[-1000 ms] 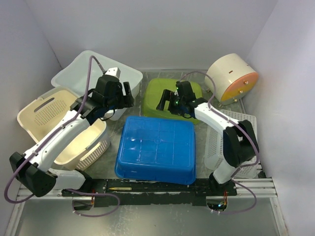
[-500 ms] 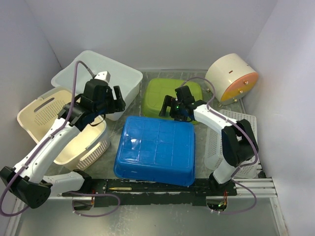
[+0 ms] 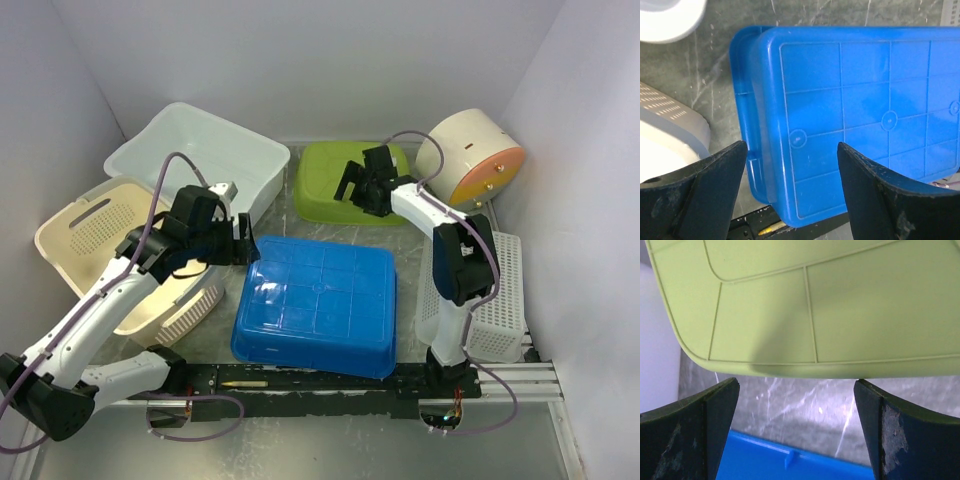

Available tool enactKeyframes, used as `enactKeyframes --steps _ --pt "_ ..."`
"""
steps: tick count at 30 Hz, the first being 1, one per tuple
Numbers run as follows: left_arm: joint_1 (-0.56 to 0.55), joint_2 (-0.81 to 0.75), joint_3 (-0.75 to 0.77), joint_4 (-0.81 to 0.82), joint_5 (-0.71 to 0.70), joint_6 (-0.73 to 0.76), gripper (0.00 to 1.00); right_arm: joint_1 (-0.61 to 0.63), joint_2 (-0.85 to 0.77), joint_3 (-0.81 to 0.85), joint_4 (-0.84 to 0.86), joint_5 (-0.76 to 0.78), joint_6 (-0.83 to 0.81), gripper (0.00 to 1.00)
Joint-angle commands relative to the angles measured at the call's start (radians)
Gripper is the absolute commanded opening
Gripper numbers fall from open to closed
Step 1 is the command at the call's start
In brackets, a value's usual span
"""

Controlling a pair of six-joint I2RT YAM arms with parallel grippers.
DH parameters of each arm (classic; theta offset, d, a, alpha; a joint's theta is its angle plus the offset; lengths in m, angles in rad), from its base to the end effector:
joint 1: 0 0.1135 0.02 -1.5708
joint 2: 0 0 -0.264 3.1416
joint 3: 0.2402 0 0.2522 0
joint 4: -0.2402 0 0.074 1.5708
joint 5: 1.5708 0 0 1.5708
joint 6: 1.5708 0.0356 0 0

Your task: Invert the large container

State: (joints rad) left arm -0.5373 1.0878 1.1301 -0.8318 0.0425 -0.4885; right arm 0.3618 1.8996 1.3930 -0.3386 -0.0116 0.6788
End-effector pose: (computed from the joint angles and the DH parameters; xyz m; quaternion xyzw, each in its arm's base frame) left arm 0.1854 -0.1122 0.3398 0.0307 0.9240 -0.2039 0.3221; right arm 0.3939 0.1495 0.2150 0.1455 0.9235 0.1811 0.3052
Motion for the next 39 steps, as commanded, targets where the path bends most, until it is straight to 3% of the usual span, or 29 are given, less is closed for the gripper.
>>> enactKeyframes --steps 1,8,16,22,33,39 --pt "-0.001 -0.032 -0.024 -0.026 0.067 0.014 0.84 -0.027 0.062 0.113 0.010 0.018 -0.018 1.00" --pt "-0.004 -0.009 -0.066 0.004 0.135 0.000 0.84 -0.023 -0.123 0.013 0.062 -0.096 -0.029 1.00" --pt "-0.036 0.019 -0.141 0.001 0.249 0.014 0.84 -0.027 -0.470 -0.201 -0.071 -0.008 -0.130 1.00" --pt "-0.080 0.033 -0.238 0.214 0.365 -0.101 0.84 -0.030 -0.651 -0.295 -0.212 0.063 -0.160 1.00" --pt "-0.299 0.196 -0.184 0.439 0.290 -0.216 0.84 -0.030 -0.739 -0.253 -0.284 0.102 -0.150 1.00" --pt "-0.327 0.203 -0.141 0.306 0.125 -0.205 0.84 -0.030 -0.738 -0.269 -0.359 0.131 -0.159 1.00"
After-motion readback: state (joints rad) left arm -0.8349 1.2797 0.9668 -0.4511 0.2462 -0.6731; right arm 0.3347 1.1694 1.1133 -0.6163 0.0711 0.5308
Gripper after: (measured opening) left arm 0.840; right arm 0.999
